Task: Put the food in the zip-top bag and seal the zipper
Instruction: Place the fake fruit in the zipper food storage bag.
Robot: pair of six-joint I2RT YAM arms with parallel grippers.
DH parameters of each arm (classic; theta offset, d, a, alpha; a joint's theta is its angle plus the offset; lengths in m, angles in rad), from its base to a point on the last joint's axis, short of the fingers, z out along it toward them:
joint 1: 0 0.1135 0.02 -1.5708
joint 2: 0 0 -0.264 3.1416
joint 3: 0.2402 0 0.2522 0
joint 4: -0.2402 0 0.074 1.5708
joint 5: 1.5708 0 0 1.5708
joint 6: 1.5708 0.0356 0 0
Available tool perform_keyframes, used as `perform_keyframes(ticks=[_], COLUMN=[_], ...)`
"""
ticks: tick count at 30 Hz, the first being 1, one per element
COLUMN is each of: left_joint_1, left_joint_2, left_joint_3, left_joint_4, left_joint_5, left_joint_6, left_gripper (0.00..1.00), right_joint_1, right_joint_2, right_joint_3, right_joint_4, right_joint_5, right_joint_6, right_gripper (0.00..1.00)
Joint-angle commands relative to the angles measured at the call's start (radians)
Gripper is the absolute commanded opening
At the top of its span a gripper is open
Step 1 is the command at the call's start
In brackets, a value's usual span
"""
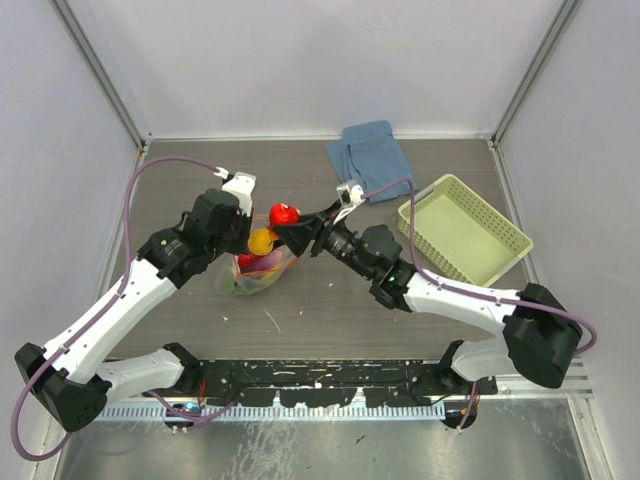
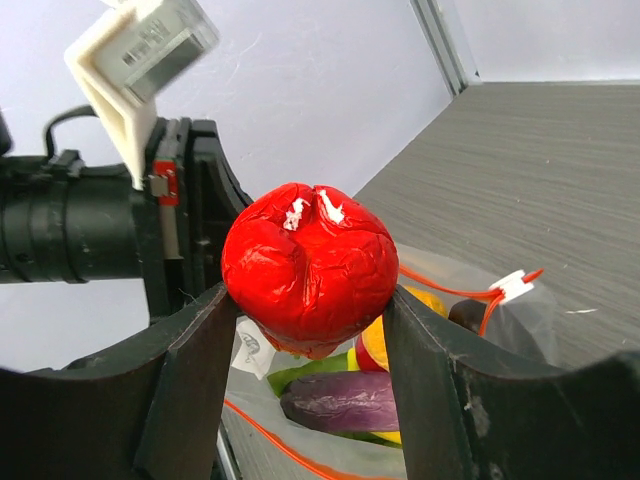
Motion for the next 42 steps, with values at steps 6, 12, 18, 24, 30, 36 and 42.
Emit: perform_keyframes(ticks=[6,12,18,24,30,36,42], left_joint_1=[0.004,0.004,0.004,0.004,0.004,0.004,0.004], left_joint_2=[-0.019,-0.018,-0.017,-0.018,-0.021,-0.019,-0.018], left_joint_3=[0.030,0.031,0.031,0.031,0.031,0.031,0.031], left_joint_4=[0.050,0.049,0.048,0.047,0.047,0.047,0.048], left_joint_5=[0.006,0.005,0.003,0.001,0.001,0.001,0.003], left_joint_6=[-0.001,-0.002,-0.003,-0.002,-0.002,-0.003,-0.002], left_gripper=[0.00,0.00,0.00,0.00,0.00,0.00,0.00], right_joint_1=[0.065,0.102,0.132,0.157,0.160,0.161,0.162], right_joint_2=[0.128,0.165,0.183,0.221,0.250,0.263,0.248], right_joint_3=[-0.006,0.005,-0.027,-0.032,-0.016,0.000,0.001], right_joint_4=[0.227,0.233,0.254,0.271,0.269,0.255,0.251], right_joint_5=[0.078,0.079,0.121,0.160,0.149,0.138,0.134], right_joint_6=[0.090,0.092,0.095,0.102,0.099,0.082,0.048], right_gripper=[0.42,0.42,0.42,0.45,0.51,0.69,0.78])
